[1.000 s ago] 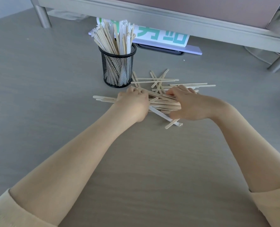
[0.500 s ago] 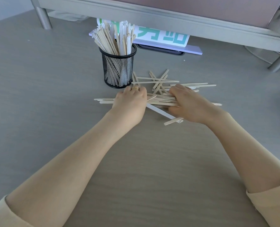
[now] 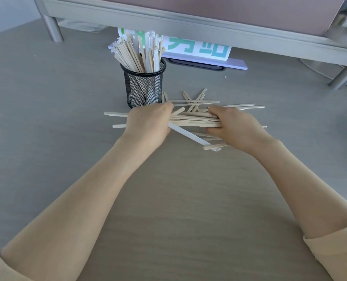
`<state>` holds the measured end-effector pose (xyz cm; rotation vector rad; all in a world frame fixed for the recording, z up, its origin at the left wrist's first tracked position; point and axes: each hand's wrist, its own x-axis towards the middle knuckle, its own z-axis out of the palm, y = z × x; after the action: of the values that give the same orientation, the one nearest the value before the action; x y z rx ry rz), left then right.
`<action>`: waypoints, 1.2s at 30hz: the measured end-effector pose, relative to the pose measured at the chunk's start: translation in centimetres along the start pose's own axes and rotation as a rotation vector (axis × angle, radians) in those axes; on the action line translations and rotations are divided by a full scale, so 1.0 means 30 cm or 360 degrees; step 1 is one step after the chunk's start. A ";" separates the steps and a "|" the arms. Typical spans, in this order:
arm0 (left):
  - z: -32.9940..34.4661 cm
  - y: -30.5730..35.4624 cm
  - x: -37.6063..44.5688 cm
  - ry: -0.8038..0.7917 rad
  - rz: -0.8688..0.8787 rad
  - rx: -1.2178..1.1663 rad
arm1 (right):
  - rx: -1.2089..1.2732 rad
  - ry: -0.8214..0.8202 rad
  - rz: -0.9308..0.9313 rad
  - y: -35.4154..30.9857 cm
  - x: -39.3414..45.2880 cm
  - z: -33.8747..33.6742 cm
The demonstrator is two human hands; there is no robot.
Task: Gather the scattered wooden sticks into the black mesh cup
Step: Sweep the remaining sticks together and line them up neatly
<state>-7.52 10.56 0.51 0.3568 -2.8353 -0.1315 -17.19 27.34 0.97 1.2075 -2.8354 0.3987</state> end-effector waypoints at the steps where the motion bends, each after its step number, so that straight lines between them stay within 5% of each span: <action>1: -0.007 -0.007 0.003 0.0037 -0.0019 -0.0026 | -0.0016 0.0030 -0.0004 -0.001 -0.001 -0.007; 11: -0.047 -0.079 0.015 0.0398 -0.0281 -0.0697 | 0.0447 0.0364 0.0218 0.028 0.011 -0.087; 21: -0.091 0.023 0.008 0.0545 -0.0334 -0.1812 | 0.1734 0.0784 0.0296 -0.071 0.051 -0.124; 36: -0.024 0.045 0.011 0.0479 -0.0332 -0.1815 | 0.1795 0.0814 0.0228 -0.150 0.045 -0.007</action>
<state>-7.91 11.74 1.45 0.3413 -1.9858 -1.4758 -14.94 23.44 2.35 0.7219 -2.1584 2.1116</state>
